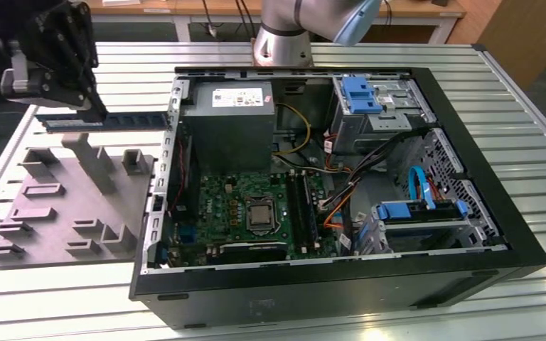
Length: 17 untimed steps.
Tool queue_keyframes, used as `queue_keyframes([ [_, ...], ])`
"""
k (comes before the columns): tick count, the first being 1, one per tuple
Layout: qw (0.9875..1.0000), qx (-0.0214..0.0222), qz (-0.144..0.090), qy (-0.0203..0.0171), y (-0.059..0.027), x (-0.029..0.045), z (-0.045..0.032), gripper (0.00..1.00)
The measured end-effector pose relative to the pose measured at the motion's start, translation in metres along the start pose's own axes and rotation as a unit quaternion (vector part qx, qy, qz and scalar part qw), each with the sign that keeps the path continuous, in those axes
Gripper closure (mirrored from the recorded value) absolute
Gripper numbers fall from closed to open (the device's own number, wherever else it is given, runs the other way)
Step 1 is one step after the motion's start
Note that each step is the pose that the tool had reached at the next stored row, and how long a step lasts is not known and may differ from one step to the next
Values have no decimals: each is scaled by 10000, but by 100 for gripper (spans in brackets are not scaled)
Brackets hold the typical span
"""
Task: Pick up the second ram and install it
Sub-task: 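Pick up the second ram and move it above second insertion slot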
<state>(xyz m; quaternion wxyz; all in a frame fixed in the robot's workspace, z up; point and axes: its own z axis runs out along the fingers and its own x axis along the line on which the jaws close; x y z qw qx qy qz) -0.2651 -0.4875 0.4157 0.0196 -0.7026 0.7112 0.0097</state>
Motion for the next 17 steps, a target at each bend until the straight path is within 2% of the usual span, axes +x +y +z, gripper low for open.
queue_keyframes([
  [17,10000,-1,0,-35,-585,-6,37,88],
])
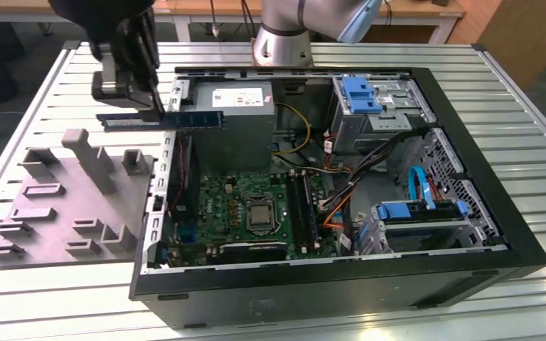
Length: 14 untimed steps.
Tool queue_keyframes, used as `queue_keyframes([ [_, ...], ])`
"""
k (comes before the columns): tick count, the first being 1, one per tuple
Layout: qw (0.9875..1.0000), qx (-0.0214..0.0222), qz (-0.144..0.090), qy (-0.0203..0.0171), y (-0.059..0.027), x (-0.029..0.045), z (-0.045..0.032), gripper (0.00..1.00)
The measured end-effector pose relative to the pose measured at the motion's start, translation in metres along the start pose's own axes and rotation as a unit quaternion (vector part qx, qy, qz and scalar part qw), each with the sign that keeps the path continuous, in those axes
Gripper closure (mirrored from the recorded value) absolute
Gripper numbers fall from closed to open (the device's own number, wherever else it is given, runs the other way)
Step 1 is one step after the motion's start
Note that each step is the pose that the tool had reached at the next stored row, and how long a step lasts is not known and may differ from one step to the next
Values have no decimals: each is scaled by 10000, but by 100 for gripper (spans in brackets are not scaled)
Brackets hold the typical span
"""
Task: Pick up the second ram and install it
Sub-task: 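Pick up the second ram and move it above second insertion slot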
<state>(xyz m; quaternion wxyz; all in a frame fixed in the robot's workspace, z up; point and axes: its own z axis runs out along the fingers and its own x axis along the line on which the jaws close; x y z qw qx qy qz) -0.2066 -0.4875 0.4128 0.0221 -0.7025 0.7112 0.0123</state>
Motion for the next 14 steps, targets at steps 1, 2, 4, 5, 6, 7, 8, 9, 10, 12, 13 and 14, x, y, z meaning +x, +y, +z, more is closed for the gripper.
queue_keyframes([
  [1,10000,0,0,-1,-35,0,2,88],
  [2,10000,0,0,-3,-71,-1,5,88],
  [4,10000,0,1,-6,-147,-2,10,88],
  [5,10000,0,0,-8,-183,-2,12,88],
  [6,10000,0,0,-9,-219,-2,15,88],
  [7,10000,0,0,-11,-254,-3,18,88],
  [8,10000,0,1,-12,-289,-3,20,88],
  [9,10000,0,1,-13,-328,-3,23,88],
  [10,10000,0,1,-15,-363,-3,27,88],
  [12,10000,0,0,-18,-433,-4,33,88],
  [13,10000,0,0,-19,-467,-4,37,88],
  [14,10000,0,1,-20,-501,-5,40,88],
])
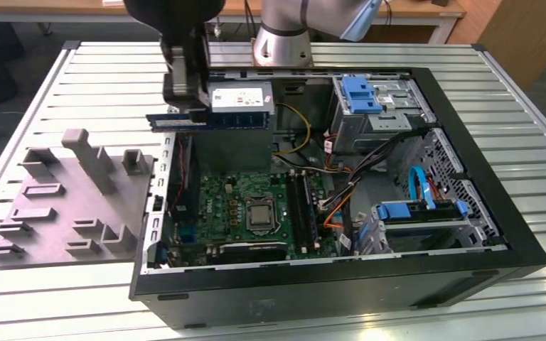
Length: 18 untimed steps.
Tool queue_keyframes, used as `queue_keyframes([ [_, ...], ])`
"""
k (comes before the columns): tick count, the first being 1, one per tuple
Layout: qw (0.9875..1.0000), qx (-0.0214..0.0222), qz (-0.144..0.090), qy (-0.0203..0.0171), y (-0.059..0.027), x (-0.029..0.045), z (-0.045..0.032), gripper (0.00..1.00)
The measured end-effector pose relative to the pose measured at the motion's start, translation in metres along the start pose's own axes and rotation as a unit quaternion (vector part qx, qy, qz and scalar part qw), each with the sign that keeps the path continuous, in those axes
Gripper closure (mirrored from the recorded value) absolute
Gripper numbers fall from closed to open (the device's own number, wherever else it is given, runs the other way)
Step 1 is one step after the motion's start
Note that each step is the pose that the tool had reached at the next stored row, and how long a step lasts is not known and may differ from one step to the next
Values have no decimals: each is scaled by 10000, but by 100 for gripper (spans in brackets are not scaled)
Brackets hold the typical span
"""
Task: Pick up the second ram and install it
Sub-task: 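Pick up the second ram and move it above second insertion slot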
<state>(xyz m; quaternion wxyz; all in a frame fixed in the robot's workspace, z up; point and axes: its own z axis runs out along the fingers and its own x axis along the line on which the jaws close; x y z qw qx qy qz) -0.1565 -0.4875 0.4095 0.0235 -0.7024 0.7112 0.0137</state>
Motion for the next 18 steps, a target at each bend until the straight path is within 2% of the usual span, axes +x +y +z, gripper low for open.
queue_keyframes([
  [6,10000,0,0,-6,-184,-1,23,88],
  [11,10000,0,-1,-6,-312,1,90,88],
  [18,10000,0,0,-6,-393,6,217,88],
])
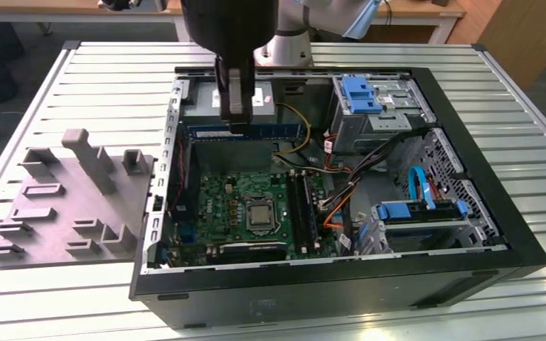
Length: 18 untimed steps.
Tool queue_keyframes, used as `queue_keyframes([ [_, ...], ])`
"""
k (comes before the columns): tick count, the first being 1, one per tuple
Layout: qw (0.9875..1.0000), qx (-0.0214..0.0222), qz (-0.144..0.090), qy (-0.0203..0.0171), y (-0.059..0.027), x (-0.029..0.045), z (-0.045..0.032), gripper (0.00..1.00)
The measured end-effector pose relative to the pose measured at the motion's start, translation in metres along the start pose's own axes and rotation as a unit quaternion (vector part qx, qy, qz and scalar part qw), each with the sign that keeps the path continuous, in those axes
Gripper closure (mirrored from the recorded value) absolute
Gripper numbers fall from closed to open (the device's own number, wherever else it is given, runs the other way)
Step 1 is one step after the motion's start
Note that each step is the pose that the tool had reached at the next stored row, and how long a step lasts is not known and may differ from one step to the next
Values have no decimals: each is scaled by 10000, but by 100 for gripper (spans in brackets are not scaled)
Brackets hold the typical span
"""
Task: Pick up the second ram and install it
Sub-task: 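Pick up the second ram and move it above second insertion slot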
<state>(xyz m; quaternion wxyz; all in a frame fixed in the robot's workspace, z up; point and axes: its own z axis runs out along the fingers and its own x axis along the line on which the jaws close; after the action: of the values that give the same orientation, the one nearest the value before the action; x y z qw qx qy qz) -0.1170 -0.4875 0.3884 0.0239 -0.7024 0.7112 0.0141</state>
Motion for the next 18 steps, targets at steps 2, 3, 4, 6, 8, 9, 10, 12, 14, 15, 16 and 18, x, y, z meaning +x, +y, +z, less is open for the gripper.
queue_keyframes([
  [2,10000,0,0,0,-21,2,36,88],
  [3,10000,0,0,1,-36,2,53,88],
  [4,10000,0,0,1,-51,3,69,88],
  [6,10000,0,0,0,-81,4,100,88],
  [8,10000,1,0,-2,-104,6,136,88],
  [9,10000,1,0,-1,-113,7,155,88],
  [10,10000,0,1,0,-119,8,172,88],
  [12,10000,0,1,0,-128,10,210,88],
  [14,10000,0,1,0,-132,11,245,88],
  [15,10000,0,1,-1,-132,12,264,88],
  [16,10000,0,1,-1,-133,13,282,88],
  [18,10000,0,1,0,-133,15,317,88],
])
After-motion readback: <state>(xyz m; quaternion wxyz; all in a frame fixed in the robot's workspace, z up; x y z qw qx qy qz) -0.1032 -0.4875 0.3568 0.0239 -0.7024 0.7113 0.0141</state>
